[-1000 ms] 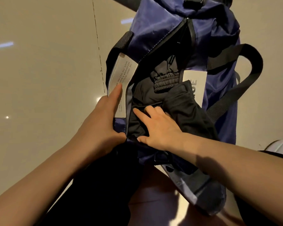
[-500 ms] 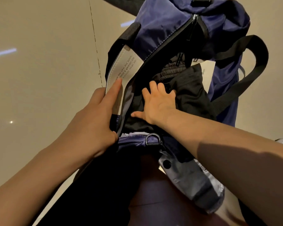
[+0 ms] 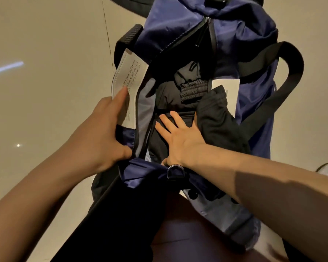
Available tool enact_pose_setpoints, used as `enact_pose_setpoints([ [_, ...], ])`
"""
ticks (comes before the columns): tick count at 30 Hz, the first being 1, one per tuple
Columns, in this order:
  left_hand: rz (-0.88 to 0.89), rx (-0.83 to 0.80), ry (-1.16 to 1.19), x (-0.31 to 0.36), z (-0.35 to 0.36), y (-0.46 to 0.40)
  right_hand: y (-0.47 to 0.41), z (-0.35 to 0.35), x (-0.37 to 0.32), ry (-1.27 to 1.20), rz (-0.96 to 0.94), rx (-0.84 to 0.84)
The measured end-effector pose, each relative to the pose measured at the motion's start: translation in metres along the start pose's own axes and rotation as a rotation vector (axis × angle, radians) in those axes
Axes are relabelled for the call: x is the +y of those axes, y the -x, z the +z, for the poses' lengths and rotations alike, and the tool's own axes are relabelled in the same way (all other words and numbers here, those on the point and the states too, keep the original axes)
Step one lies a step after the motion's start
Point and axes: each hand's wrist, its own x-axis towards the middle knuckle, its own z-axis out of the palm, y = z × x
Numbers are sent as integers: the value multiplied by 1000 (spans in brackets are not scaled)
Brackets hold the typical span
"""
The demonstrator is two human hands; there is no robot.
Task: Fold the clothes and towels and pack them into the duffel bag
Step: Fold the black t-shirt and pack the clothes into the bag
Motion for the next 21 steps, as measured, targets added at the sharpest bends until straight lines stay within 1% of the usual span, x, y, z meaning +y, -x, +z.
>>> enact_pose_setpoints([
  [3,42,-22,-108,-1,0,4,-3,-1,-7,-64,76,80],
  [5,41,-27,-134,-5,-8,0,-8,-7,-10,-134,129,82],
  [7,37,2,-149,-9,-17,-5,-14,-13,-16,-165,169,75],
  [13,85,8,-160,-9,-14,-6,-21,-10,-28,-96,222,110],
  [17,66,26,-128,-17,-13,-4,-17,-11,-26,-135,171,132],
  [19,46,8,-129,-20,-11,-3,-11,-10,-19,-169,117,194],
  [21,43,-26,-131,-21,-9,-3,-2,-9,-12,-139,70,265],
])
